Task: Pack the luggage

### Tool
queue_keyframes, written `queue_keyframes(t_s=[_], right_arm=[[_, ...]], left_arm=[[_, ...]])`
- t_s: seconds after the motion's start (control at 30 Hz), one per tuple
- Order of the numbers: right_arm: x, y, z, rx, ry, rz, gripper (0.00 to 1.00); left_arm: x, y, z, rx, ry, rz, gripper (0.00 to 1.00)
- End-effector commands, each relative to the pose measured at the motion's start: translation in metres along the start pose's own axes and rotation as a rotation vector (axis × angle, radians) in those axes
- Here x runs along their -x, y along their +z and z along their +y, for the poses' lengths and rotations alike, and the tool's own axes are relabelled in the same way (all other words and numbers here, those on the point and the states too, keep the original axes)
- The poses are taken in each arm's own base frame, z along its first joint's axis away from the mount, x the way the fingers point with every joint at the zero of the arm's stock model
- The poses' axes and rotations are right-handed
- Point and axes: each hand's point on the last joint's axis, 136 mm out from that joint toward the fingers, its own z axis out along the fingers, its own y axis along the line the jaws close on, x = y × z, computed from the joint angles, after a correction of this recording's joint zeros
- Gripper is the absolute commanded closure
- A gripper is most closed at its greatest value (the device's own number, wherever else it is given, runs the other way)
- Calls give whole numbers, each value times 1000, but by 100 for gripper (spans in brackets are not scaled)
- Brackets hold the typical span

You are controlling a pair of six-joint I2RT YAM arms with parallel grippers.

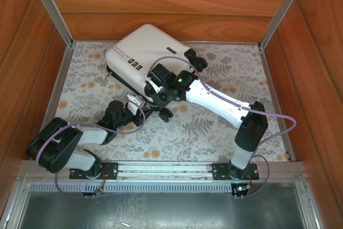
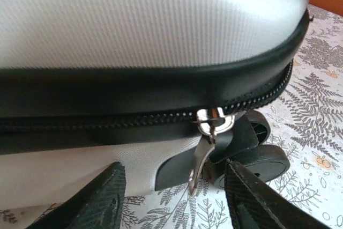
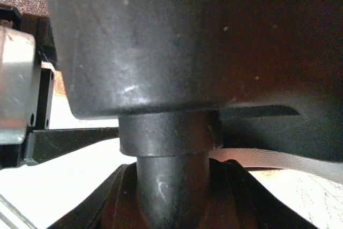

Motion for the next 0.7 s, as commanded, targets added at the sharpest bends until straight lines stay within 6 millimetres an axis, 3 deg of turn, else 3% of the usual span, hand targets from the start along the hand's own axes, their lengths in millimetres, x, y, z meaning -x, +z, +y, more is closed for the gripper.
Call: queue_keyframes(t_s=[0.0, 0.3, 0.47, 0.67], right_arm=[[42, -43, -2, 4, 70, -183, 100], [40, -42, -1, 10, 72, -176, 100], [38, -42, -2, 5, 73, -170, 100], [37, -42, -3, 5, 76, -171, 100]], left_arm=[[40, 9, -9, -2, 73, -132, 50], [53, 10, -16, 42, 88, -196, 58], [59, 6, -9, 96, 91, -228, 59], [72, 1, -9, 106, 87, -268, 68]])
